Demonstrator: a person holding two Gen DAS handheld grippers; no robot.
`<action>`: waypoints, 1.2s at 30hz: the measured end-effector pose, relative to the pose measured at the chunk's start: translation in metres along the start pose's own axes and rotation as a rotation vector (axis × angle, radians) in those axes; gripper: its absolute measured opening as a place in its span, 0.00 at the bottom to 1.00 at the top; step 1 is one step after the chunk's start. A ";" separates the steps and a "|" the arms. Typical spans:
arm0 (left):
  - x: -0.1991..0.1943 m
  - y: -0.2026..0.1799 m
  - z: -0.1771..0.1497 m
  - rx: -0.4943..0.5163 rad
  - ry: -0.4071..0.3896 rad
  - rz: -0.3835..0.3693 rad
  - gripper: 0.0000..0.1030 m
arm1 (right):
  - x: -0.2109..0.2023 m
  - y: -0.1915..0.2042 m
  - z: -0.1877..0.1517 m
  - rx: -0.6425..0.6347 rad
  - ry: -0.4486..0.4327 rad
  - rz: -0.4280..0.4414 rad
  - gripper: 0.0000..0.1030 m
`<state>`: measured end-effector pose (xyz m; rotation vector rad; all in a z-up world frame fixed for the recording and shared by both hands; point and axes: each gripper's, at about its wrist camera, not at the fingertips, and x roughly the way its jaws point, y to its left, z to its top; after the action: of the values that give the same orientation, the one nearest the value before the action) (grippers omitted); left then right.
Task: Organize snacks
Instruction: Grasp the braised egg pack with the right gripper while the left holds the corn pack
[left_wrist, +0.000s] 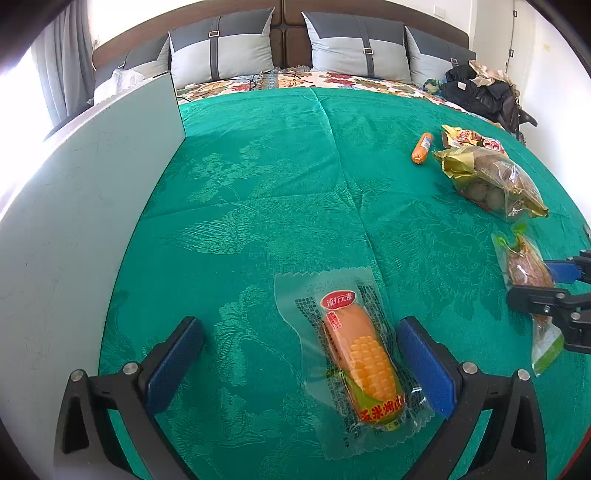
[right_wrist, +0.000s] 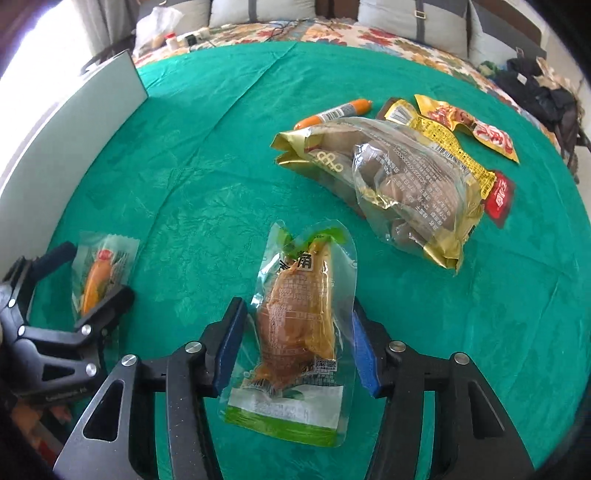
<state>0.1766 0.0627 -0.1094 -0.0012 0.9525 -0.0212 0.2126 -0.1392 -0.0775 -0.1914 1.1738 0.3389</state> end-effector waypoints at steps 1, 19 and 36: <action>0.000 0.000 0.000 0.000 0.000 0.000 1.00 | -0.006 -0.009 -0.008 -0.007 0.008 0.020 0.53; -0.001 0.000 0.000 0.000 0.000 0.001 1.00 | -0.033 -0.116 -0.095 -0.020 -0.240 -0.037 0.90; -0.001 0.000 0.000 0.000 0.000 0.001 1.00 | -0.031 -0.118 -0.093 -0.013 -0.239 -0.039 0.92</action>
<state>0.1762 0.0622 -0.1090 -0.0009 0.9524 -0.0200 0.1634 -0.2846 -0.0880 -0.1794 0.9313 0.3260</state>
